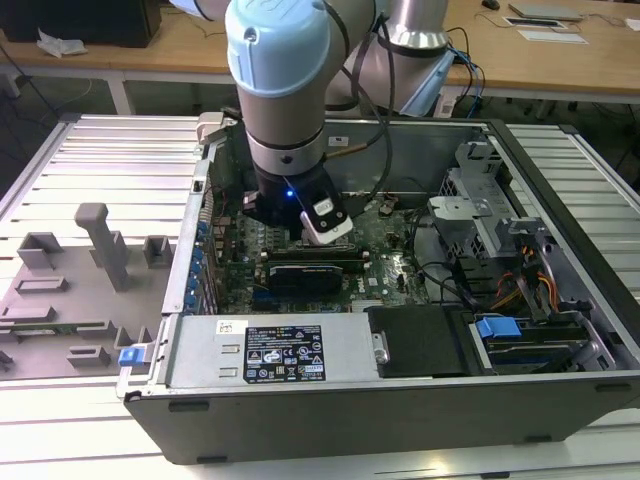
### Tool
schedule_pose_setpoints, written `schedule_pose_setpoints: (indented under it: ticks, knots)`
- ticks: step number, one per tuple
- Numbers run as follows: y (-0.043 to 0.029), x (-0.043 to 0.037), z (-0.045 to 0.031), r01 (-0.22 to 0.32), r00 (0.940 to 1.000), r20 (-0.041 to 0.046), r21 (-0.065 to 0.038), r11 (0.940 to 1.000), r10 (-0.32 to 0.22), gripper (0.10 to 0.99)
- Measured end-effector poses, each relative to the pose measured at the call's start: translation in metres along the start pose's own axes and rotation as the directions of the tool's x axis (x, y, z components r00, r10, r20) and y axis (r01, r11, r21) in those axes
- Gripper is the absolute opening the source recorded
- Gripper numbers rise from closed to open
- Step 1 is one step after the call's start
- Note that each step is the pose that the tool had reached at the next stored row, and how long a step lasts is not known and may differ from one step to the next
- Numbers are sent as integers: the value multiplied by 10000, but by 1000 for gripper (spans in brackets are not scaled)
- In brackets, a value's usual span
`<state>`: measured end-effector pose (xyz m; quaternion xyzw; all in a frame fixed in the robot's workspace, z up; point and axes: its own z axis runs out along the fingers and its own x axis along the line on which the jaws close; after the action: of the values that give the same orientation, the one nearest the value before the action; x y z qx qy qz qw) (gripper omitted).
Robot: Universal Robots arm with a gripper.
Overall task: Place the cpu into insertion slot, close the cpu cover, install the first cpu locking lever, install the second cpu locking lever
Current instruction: 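Install the second cpu locking lever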
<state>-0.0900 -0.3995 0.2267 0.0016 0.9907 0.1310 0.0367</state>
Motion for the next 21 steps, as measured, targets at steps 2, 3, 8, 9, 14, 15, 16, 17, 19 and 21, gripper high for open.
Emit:
schedule_pose_setpoints:
  ticks: [2, 3, 8, 9, 14, 15, 16, 17, 19, 21]
  knots:
    - [-12, -56, 1, -2, 10000, -15, 0, 10000, 2, 106]
    - [-20, -94, 2, -4, 10000, -26, 0, 10000, 4, 106]
    - [-28, -304, 16, -31, 9999, -112, 9, 10000, 31, 106]
    - [23, -404, 37, -37, 9999, -157, 78, 10000, 38, 106]
    - [232, -438, 97, -33, 9997, -234, 368, 9993, 42, 106]
    - [307, -445, 118, -32, 9996, -271, 506, 9987, 46, 106]
    - [337, -447, 126, -31, 9996, -293, 582, 9983, 49, 106]
    - [356, -449, 131, -30, 9995, -309, 645, 9979, 50, 106]
    - [392, -454, 138, -20, 9994, -355, 874, 9962, 51, 106]
    - [412, -459, 90, -17, 9994, -355, 925, 9957, 50, 106]
